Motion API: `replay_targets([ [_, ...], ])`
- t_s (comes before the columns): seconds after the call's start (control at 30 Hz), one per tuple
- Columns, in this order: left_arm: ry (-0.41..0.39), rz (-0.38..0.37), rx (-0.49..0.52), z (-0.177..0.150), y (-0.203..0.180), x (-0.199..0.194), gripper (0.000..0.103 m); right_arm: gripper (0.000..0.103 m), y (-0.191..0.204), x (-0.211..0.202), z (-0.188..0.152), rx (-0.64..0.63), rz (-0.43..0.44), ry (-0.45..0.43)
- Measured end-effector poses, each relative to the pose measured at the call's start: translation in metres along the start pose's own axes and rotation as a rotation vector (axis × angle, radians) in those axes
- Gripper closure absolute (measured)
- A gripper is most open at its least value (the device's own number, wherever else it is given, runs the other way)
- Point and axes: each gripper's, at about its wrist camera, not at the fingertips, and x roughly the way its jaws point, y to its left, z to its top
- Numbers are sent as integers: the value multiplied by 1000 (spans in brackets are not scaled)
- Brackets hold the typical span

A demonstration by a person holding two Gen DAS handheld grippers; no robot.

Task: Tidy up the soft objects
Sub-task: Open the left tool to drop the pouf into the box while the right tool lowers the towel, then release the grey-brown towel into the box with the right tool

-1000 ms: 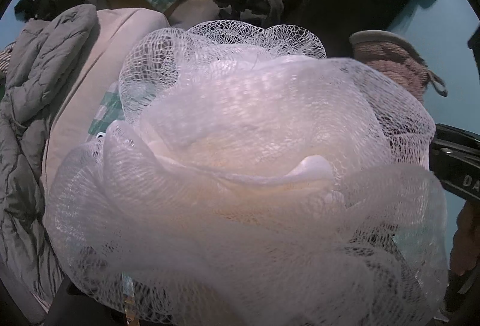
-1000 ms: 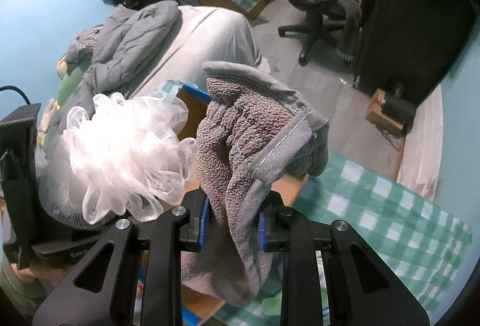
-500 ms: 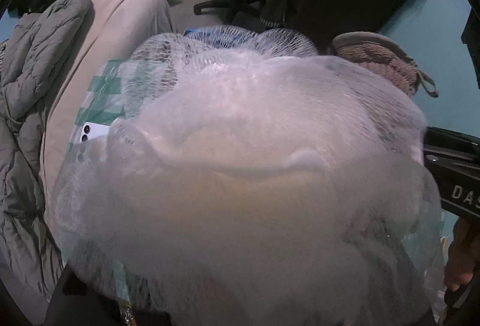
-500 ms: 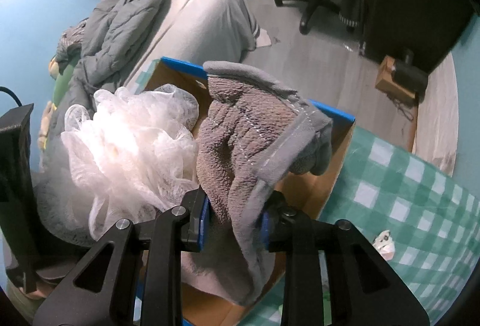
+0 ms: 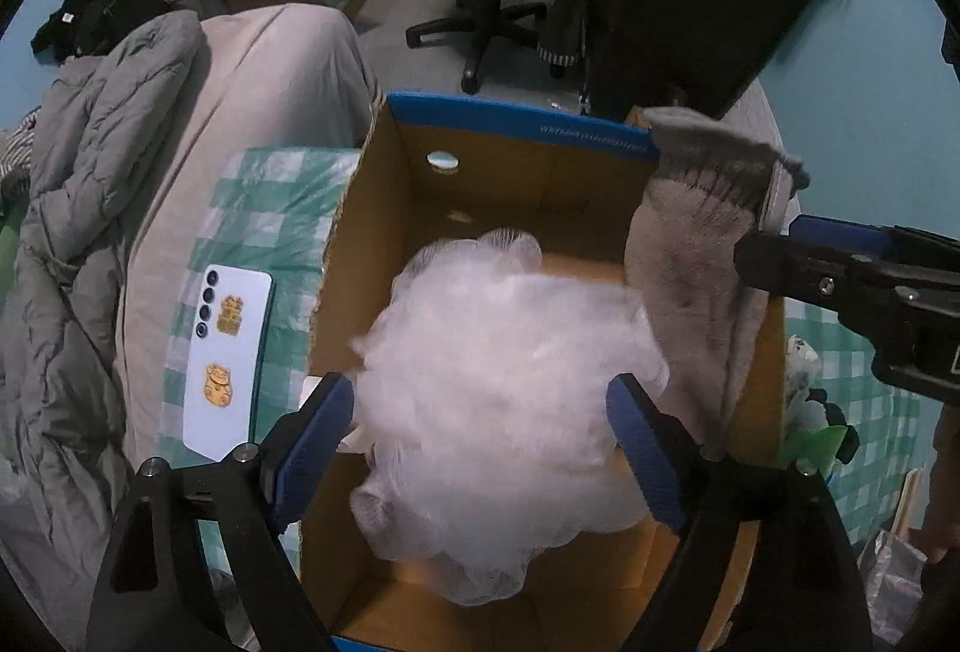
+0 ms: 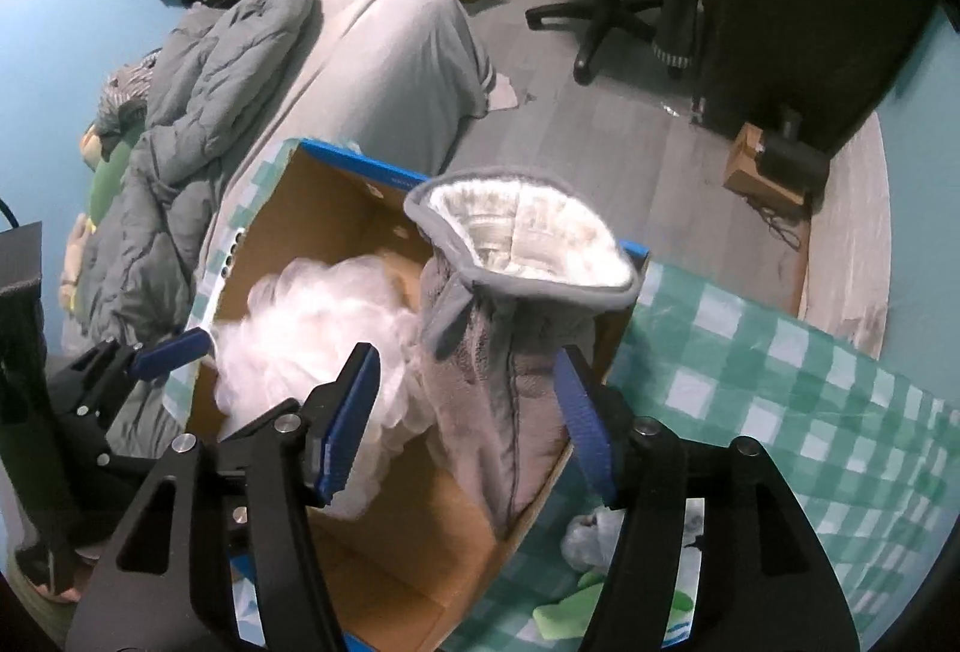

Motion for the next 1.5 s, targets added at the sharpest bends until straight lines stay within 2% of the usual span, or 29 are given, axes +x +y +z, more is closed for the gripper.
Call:
replay_targets([
  [0.17,-20,-2,-4,4,-1,-10,15,40,0,-10,-2,-10,4,-17],
  [0.47,-41,-23,-25,-9,-9,-29,15,39,3,-36,-12,-58,-33,-50],
  [0.83,-62,-60,-8,-27,-40,-54,15,39,-7,-66,-36,-96,-70,-71],
  [1.0,-57,-71,17,-34,-58,-57,15,39,-24,-80,-55,-101,-105,-71],
  [1.5,11,-144,76,-67,-118,-53,15,39,-95,-106,-112,-21,-128,-23],
])
